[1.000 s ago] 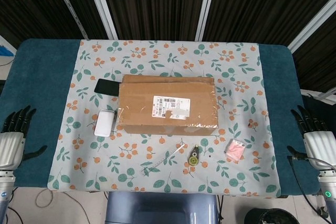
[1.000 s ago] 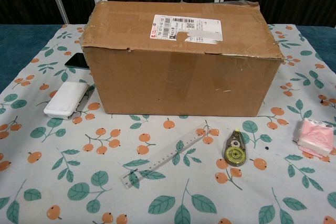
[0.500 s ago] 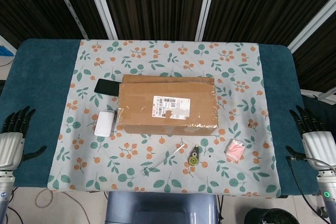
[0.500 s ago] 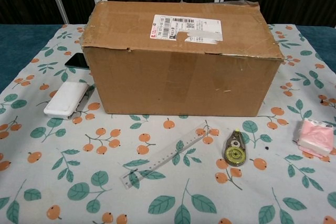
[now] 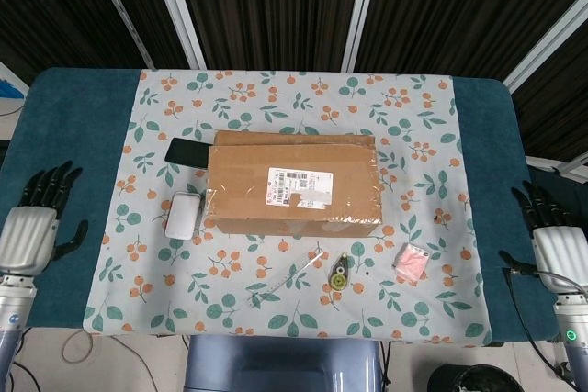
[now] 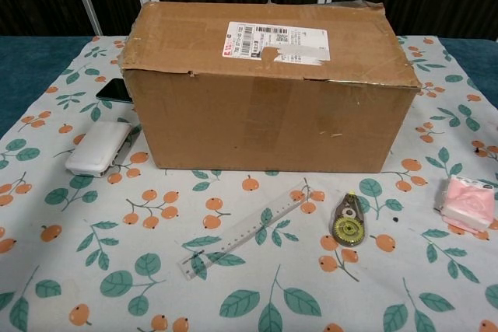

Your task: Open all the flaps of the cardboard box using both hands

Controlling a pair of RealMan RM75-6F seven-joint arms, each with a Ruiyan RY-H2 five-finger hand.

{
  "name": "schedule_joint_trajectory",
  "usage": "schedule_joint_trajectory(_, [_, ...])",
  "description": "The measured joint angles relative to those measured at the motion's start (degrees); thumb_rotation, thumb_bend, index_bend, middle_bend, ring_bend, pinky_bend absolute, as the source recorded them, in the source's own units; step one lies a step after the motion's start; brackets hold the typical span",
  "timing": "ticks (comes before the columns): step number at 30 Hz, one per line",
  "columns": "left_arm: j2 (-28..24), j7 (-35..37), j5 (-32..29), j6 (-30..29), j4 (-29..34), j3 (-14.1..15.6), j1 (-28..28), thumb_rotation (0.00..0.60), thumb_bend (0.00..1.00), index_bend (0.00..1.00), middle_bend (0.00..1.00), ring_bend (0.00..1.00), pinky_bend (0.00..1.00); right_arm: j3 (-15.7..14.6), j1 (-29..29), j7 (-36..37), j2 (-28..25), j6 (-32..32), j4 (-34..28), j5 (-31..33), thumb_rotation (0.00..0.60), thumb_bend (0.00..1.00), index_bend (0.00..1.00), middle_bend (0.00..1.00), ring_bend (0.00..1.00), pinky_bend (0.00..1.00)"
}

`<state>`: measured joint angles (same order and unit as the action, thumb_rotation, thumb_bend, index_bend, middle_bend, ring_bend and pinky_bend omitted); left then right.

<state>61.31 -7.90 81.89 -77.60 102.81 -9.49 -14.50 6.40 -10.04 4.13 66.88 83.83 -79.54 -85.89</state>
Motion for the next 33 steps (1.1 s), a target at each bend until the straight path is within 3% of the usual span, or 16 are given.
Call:
schedule_joint_trajectory(5, [-3.5,-3.0,-6.7,9.3,4.9,-4.0,-6.6,0.6,0.71,0.0,0.0,0.0,0.12,0.2,0.0,0.5,0.1,-0.3,-0.2,0.6,0.6,0.22,0.0,0.0,0.0,0.18])
schedule_joint_trajectory(14, [-4.5,-11.5,-24.5,24.5,5.8,-9.4,-22.2,0.6,0.79,0.0,0.0,0.02,0.17,0.9,0.1,2.0,-0.1,-1.0,-0.4,2.4,0.6,0.23,0.0,0.0,0.0,0.18])
schedule_joint_trajectory(25, [0.6,-19.3,-40.5,30.3,0.7,-11.1,-36.8,0.6,0.85,0.12,0.16,0.17,0.31,1.2,0.0,3.2,-0.1,-2.2,-0.5,3.5,0.6,0.24,0.0,0.0,0.0,0.18])
schedule_joint_trajectory(33, [4.7,-23.4,-49.4,31.7,-3.1,-9.8,-44.9,0.6,0.86,0.13,0.19,0.18,0.32,1.4,-0.1,4.2,-0.2,-2.8,-0.6,4.0,0.6,0.24,0.0,0.0,0.0,0.18])
